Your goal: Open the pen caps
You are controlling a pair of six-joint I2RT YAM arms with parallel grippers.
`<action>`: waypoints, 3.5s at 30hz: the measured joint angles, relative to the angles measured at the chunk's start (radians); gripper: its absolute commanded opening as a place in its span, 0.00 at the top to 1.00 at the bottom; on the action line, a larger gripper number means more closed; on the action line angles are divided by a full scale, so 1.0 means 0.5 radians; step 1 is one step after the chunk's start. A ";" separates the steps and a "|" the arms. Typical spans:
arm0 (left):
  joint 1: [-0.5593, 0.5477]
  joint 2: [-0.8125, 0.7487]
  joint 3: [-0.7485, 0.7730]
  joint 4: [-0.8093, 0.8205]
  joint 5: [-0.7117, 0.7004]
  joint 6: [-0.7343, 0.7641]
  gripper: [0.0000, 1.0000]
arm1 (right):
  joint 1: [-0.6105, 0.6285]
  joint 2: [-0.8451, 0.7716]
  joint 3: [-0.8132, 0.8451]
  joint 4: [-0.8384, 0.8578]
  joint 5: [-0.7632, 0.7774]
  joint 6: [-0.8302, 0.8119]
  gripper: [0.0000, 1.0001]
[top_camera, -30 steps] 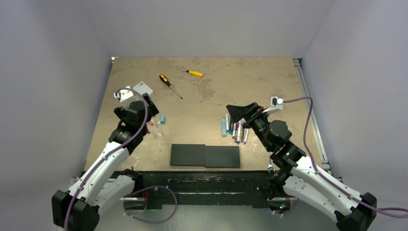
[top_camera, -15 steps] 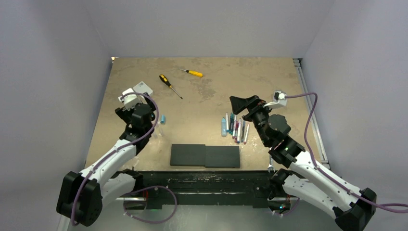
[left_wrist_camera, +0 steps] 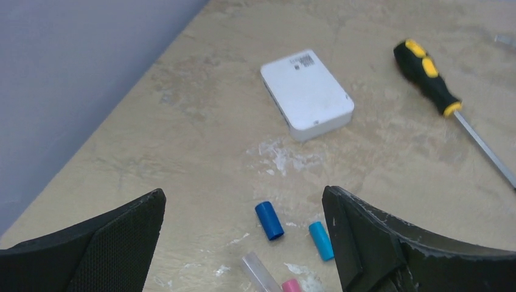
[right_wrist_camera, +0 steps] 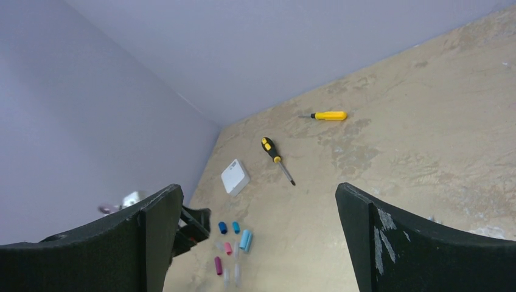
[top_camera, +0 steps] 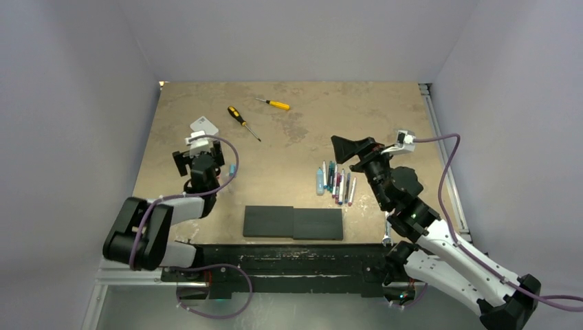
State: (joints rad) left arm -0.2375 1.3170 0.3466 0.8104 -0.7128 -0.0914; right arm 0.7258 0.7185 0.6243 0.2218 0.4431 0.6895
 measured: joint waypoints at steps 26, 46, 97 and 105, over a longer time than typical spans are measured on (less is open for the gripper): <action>0.220 0.685 -0.190 0.851 0.745 0.169 0.01 | -0.015 0.484 -0.359 1.140 -0.130 -0.809 0.01; 0.227 0.685 -0.188 0.851 0.753 0.169 0.01 | -0.984 1.369 -0.742 1.807 0.225 -1.394 0.01; 0.227 0.685 -0.188 0.851 0.754 0.169 0.01 | -1.297 1.705 -0.763 2.519 -0.165 -1.245 0.01; 0.227 0.685 -0.188 0.851 0.754 0.169 0.01 | -1.297 1.705 -0.763 2.519 -0.165 -1.245 0.01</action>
State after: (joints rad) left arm -0.1242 1.6596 0.2527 1.2362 -0.3359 -0.0071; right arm 0.0772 1.5711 0.2428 1.4815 0.3607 0.0669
